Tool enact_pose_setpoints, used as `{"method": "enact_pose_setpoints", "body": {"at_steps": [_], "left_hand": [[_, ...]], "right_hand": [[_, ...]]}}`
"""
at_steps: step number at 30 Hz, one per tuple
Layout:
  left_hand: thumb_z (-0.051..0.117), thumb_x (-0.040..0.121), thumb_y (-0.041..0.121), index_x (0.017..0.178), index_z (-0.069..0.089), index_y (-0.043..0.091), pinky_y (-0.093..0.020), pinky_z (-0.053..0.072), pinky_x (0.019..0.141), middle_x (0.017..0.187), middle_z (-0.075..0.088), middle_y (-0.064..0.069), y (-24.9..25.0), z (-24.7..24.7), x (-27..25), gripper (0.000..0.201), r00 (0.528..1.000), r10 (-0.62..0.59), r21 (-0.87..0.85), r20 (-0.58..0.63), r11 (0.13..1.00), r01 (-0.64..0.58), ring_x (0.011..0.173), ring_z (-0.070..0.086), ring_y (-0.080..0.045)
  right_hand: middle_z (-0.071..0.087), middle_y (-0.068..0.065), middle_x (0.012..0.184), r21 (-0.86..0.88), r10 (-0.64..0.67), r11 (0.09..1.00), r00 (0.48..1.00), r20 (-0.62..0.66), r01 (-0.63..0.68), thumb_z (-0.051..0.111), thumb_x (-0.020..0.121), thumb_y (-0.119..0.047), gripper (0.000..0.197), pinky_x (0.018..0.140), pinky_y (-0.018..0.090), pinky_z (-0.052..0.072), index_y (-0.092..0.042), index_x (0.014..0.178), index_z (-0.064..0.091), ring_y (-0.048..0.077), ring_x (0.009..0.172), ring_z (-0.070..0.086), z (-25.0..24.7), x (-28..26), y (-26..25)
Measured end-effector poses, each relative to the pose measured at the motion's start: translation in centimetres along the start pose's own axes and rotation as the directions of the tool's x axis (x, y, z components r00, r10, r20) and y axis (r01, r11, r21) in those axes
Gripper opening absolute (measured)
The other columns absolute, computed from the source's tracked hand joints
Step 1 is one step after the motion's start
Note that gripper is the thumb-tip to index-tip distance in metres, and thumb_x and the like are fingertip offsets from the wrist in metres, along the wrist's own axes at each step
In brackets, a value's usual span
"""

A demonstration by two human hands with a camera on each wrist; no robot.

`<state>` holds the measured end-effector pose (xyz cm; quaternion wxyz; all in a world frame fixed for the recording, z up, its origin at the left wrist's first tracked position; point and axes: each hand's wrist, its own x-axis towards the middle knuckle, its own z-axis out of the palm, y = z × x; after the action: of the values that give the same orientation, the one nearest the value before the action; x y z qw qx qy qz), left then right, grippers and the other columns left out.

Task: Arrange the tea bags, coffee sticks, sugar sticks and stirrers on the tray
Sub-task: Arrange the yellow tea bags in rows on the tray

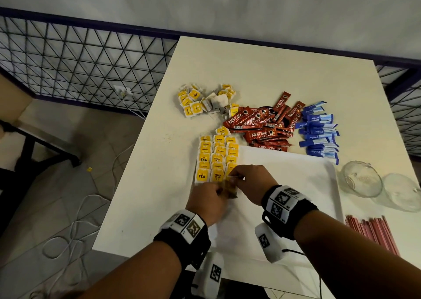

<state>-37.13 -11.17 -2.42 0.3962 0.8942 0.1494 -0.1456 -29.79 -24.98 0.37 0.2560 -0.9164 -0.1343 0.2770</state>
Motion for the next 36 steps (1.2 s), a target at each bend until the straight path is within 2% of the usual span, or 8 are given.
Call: {"method": "enact_pose_setpoints", "body": {"at_steps": [14, 20, 22, 23, 25, 26, 31, 36], "left_hand": [[0.056, 0.088, 0.041, 0.107, 0.069, 0.024, -0.029, 0.051, 0.084, 0.104, 0.070, 0.002, -2.0, 2.4, 1.0, 0.028, 1.000, -0.010, 0.176, -0.015, 0.984, 0.013, 0.100, 0.065, -0.021], [0.066, 0.083, 0.042, 0.080, 0.066, 0.017, -0.025, 0.043, 0.063, 0.076, 0.068, 0.000, -0.7, -0.8, -0.1, 0.025, 0.998, -0.011, -0.044, -0.056, 0.999, 0.008, 0.073, 0.063, -0.023], [0.061, 0.084, 0.057, 0.078, 0.063, 0.015, -0.034, 0.045, 0.057, 0.064, 0.059, -0.003, -0.2, -2.2, -0.1, 0.042, 0.981, -0.172, -0.511, 0.088, 0.838, 0.193, 0.054, 0.053, -0.025], [0.053, 0.088, 0.061, 0.081, 0.063, 0.013, -0.035, 0.044, 0.056, 0.065, 0.057, -0.007, 0.2, -3.0, -0.1, 0.049, 0.949, -0.223, -0.732, 0.222, 0.605, 0.313, 0.052, 0.050, -0.025], [0.033, 0.092, 0.067, 0.090, 0.061, 0.008, -0.034, 0.045, 0.058, 0.070, 0.056, -0.013, 0.5, -4.4, -0.3, 0.066, 0.890, -0.183, -0.871, 0.418, 0.196, 0.450, 0.057, 0.051, -0.025], [0.027, 0.091, 0.070, 0.096, 0.059, 0.005, -0.034, 0.047, 0.060, 0.073, 0.056, -0.015, 0.7, -5.0, -0.3, 0.071, 0.877, -0.147, -0.875, 0.457, 0.101, 0.473, 0.059, 0.054, -0.026], [0.021, 0.089, 0.073, 0.110, 0.056, 0.004, -0.036, 0.055, 0.057, 0.076, 0.068, -0.015, 1.8, -6.1, -0.6, 0.080, 0.882, -0.094, -0.882, 0.462, 0.060, 0.468, 0.062, 0.065, -0.029], [0.019, 0.085, 0.077, 0.120, 0.053, 0.002, -0.038, 0.056, 0.069, 0.091, 0.061, -0.016, 1.7, -5.9, 0.1, 0.089, 0.877, -0.058, -0.877, 0.477, 0.038, 0.479, 0.080, 0.064, -0.032]], "right_hand": [[0.056, 0.002, 0.104, -0.085, -0.142, 0.987, 0.990, -0.024, 0.140, 0.060, 0.082, -0.015, 0.020, 0.081, 0.034, 0.049, -0.017, 0.101, 0.066, 0.025, 0.091, 0.059, 1.2, -0.6, 0.6], [0.059, 0.003, 0.107, -0.156, -0.209, 0.966, 0.978, 0.005, 0.207, 0.062, 0.081, -0.015, 0.027, 0.084, 0.028, 0.045, -0.015, 0.107, 0.069, 0.023, 0.099, 0.057, 0.7, -0.9, -0.1], [0.059, -0.002, 0.097, -0.046, -0.259, 0.966, 0.957, -0.134, 0.255, 0.067, 0.081, -0.020, 0.019, 0.078, 0.029, 0.048, -0.018, 0.099, 0.070, 0.017, 0.086, 0.059, 0.4, -1.0, -0.4], [0.058, -0.006, 0.092, -0.003, -0.290, 0.956, 0.938, -0.190, 0.294, 0.069, 0.081, -0.022, 0.015, 0.073, 0.024, 0.047, -0.020, 0.096, 0.071, 0.008, 0.079, 0.057, 0.2, -0.9, -0.5], [0.055, -0.012, 0.087, 0.026, -0.368, 0.923, 0.902, -0.226, 0.383, 0.072, 0.082, -0.022, 0.011, 0.068, 0.007, 0.038, -0.022, 0.093, 0.071, -0.005, 0.073, 0.053, -0.1, -0.9, -1.2], [0.055, -0.013, 0.087, 0.023, -0.410, 0.905, 0.884, -0.223, 0.425, 0.072, 0.082, -0.022, 0.012, 0.067, 0.003, 0.035, -0.022, 0.094, 0.072, -0.010, 0.074, 0.052, -0.4, -0.9, -1.7], [0.055, -0.016, 0.087, 0.016, -0.508, 0.852, 0.835, -0.209, 0.523, 0.069, 0.081, -0.035, 0.022, 0.069, 0.000, 0.034, -0.022, 0.098, 0.073, -0.016, 0.076, 0.049, -0.9, -1.1, -3.6], [0.057, -0.013, 0.093, -0.051, -0.556, 0.830, 0.819, -0.141, 0.555, 0.063, 0.075, -0.045, 0.032, 0.072, 0.012, 0.043, -0.027, 0.100, 0.071, 0.000, 0.079, 0.053, -1.1, -1.4, -4.2]]}}
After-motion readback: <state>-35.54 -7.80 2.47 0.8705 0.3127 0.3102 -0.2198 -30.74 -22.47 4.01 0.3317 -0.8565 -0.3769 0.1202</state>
